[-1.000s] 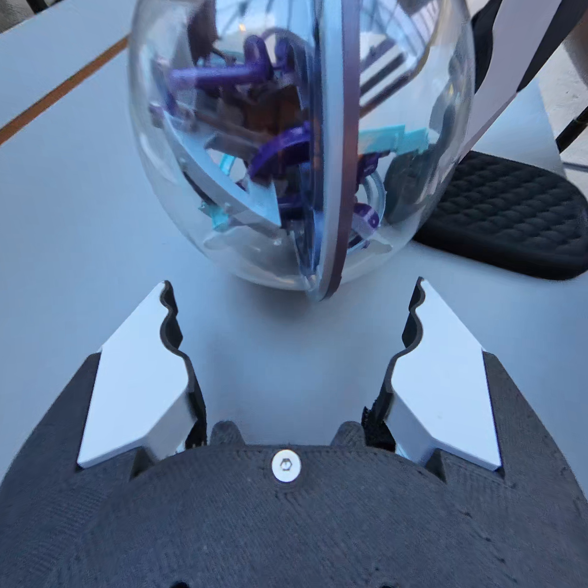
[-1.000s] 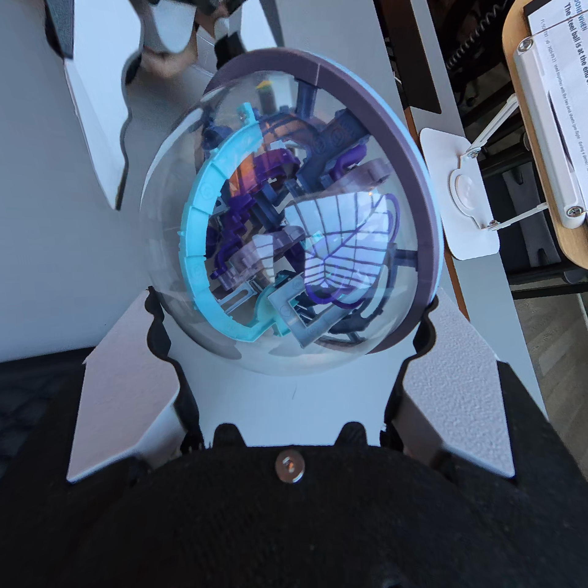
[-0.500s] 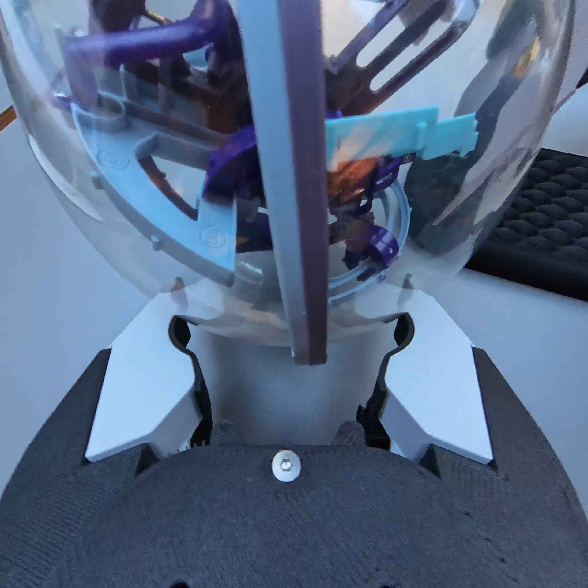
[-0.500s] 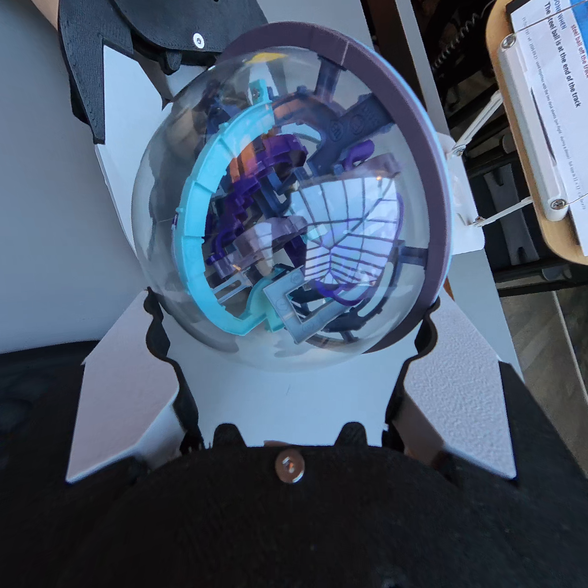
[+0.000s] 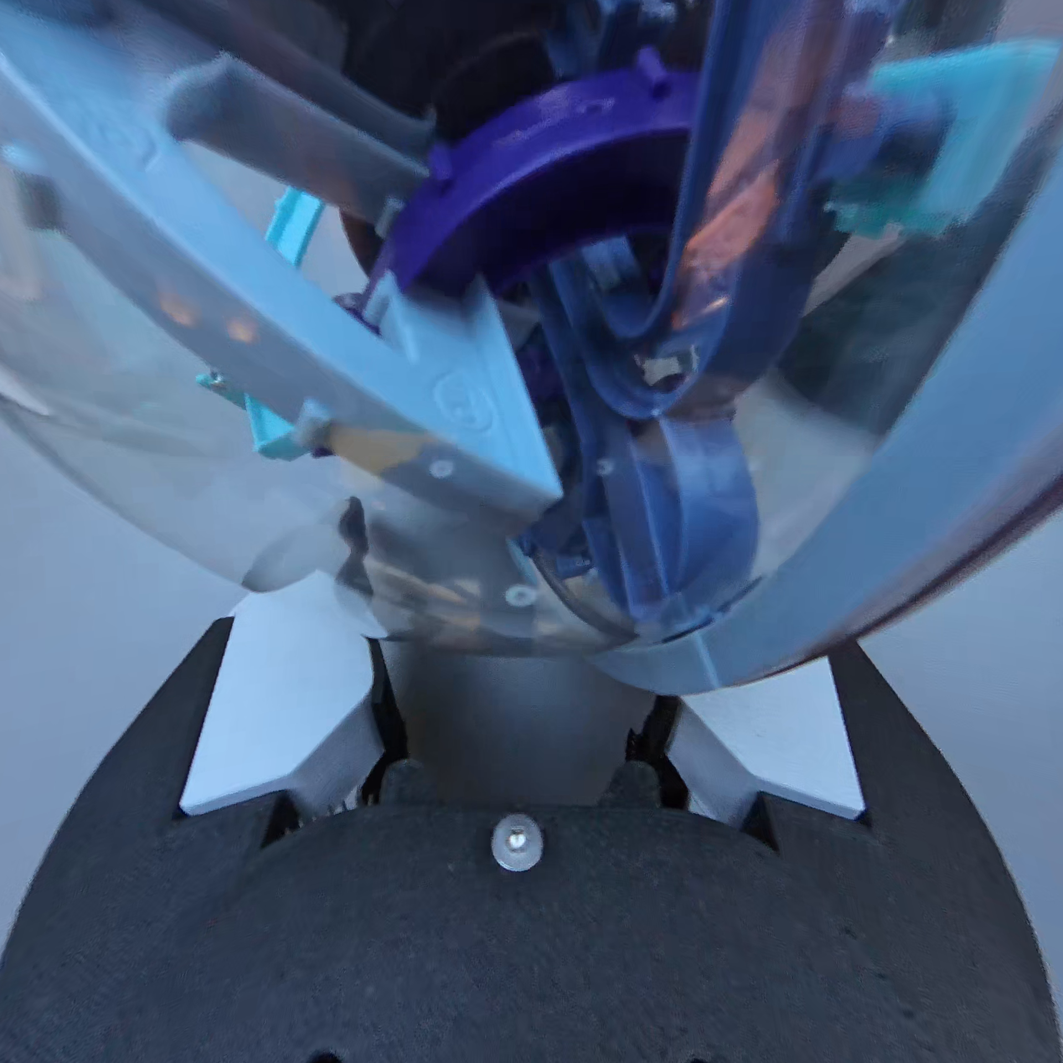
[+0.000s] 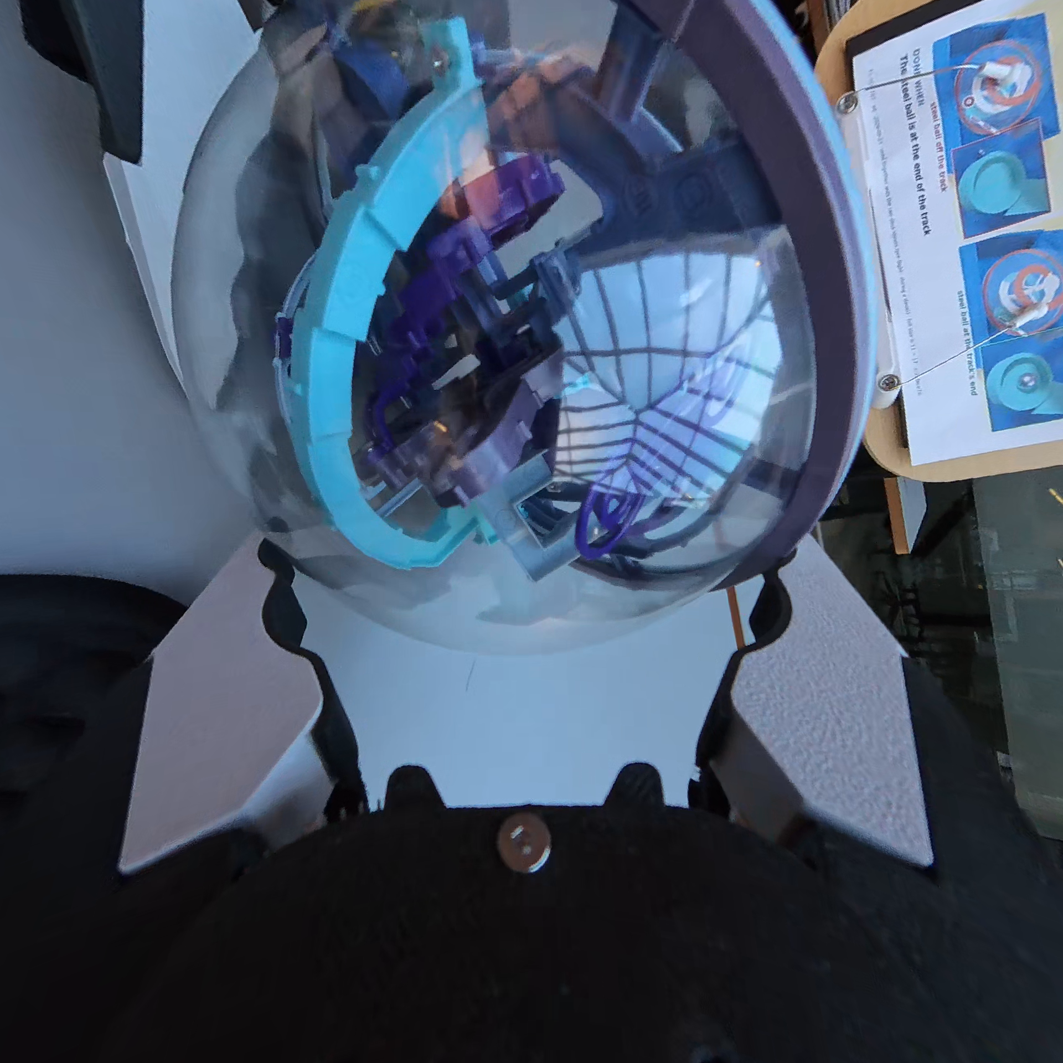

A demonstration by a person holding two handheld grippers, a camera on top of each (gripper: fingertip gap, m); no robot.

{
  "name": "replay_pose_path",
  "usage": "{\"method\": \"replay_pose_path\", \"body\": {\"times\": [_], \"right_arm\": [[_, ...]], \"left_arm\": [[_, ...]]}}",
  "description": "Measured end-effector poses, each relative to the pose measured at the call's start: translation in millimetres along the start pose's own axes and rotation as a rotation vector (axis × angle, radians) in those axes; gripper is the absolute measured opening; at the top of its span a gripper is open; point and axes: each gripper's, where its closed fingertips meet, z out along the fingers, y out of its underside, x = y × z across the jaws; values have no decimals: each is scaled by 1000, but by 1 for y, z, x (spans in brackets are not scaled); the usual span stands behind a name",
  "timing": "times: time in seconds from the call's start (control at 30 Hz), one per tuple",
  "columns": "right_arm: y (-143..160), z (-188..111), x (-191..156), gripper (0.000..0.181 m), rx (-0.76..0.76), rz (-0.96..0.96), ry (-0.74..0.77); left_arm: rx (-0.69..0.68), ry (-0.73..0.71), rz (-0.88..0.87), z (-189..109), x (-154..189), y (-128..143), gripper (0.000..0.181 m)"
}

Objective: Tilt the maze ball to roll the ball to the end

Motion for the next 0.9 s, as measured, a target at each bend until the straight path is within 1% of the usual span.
{"method": "replay_pose_path", "body": {"times": [0.23, 0.43, 0.57, 0.67, 0.73, 0.9], "right_arm": [[-4, -1, 0, 158, 17, -18, 18], [-13, -5, 3, 158, 38, -41, 35], [-27, -11, 7, 158, 64, -45, 33], [-42, -19, 13, 158, 92, -43, 27], [-55, -27, 20, 158, 119, -31, 23], [-98, -50, 42, 158, 200, -1, 21]], "left_arm": [[-6, -4, 20, 0, 0, 1, 113], [46, -11, 38, -7, -1, -4, 113], [131, 9, 43, -18, 1, -12, 113], [218, 30, 42, -32, 4, -24, 113], [283, 44, 39, -45, 5, -36, 113], [462, 55, 8, -83, 9, -71, 124]]}}
